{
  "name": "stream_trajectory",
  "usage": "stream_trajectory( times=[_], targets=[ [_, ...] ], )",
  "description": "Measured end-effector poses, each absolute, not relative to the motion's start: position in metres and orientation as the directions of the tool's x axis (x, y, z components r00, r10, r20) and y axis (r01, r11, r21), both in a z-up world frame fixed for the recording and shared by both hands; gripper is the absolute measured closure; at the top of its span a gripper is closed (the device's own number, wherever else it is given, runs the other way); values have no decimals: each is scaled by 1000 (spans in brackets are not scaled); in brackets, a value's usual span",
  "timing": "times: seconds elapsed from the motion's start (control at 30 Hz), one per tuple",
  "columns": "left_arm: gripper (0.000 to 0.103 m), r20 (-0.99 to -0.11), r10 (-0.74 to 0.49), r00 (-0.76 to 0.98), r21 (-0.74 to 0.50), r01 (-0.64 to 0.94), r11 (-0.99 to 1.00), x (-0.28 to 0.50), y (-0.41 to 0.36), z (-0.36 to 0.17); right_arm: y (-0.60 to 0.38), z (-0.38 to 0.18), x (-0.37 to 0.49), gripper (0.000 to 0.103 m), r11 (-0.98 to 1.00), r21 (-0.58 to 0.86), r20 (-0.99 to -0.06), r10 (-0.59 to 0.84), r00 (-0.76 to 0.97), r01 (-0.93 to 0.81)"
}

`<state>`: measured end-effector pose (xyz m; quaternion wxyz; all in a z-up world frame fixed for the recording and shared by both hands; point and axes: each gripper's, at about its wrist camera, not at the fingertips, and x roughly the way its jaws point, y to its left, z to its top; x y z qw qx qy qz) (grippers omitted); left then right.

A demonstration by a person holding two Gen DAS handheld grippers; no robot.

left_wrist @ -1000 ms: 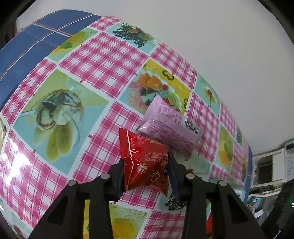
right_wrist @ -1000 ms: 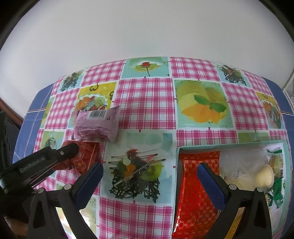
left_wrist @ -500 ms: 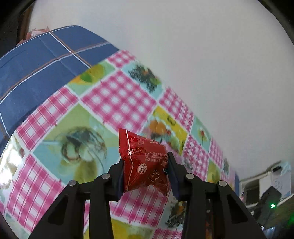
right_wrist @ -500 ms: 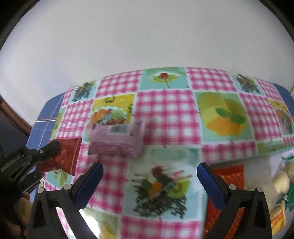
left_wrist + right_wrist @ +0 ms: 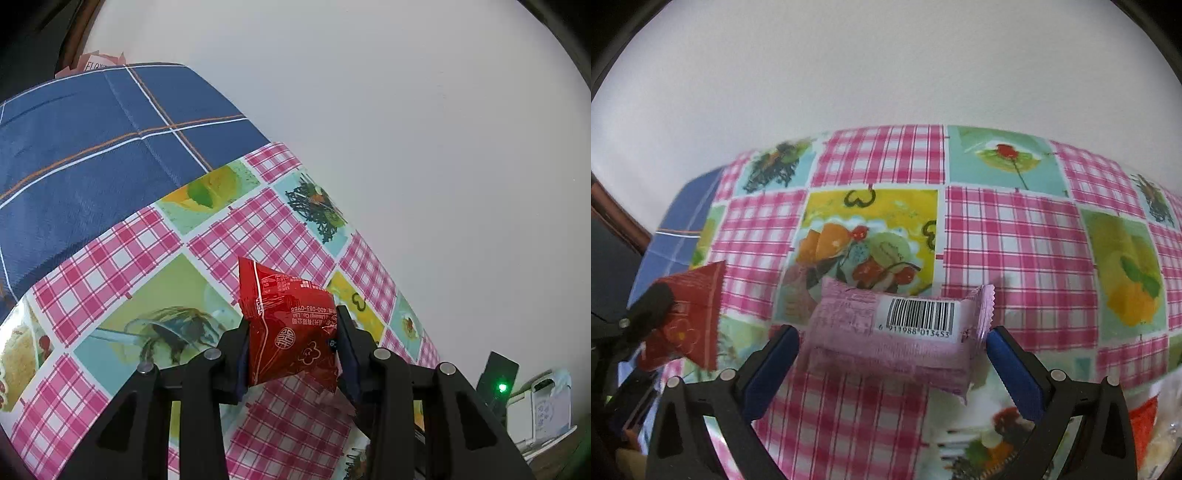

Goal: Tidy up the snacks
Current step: 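Carry both packs into the white tray and open both tools to release them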

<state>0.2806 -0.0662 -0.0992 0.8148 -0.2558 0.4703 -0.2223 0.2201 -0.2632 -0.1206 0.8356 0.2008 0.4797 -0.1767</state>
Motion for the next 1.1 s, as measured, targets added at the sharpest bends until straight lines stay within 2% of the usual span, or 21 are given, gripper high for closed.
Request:
stream_trajectory(
  times=[0.27, 0.33, 0.7, 1.1],
  targets=[
    [62, -677, -604, 420, -618, 121, 777, 281, -68, -110, -260, -123, 224, 22, 862, 159, -876, -102, 472, 481],
    [62, -691, -596, 409, -610, 113, 784, 279, -69, -111, -259, -120, 221, 23, 864, 162, -878, -95, 470, 477],
    [62, -728, -614, 306, -630, 55, 775, 238, -87, -79, -255, -74, 147, 24, 852, 177, -861, -109, 498, 492],
    [62, -684, -651, 330, -629, 186, 755, 156, -101, -5, -265, -31, 33, 24, 808, 179, -842, -169, 512, 561]
  ],
)
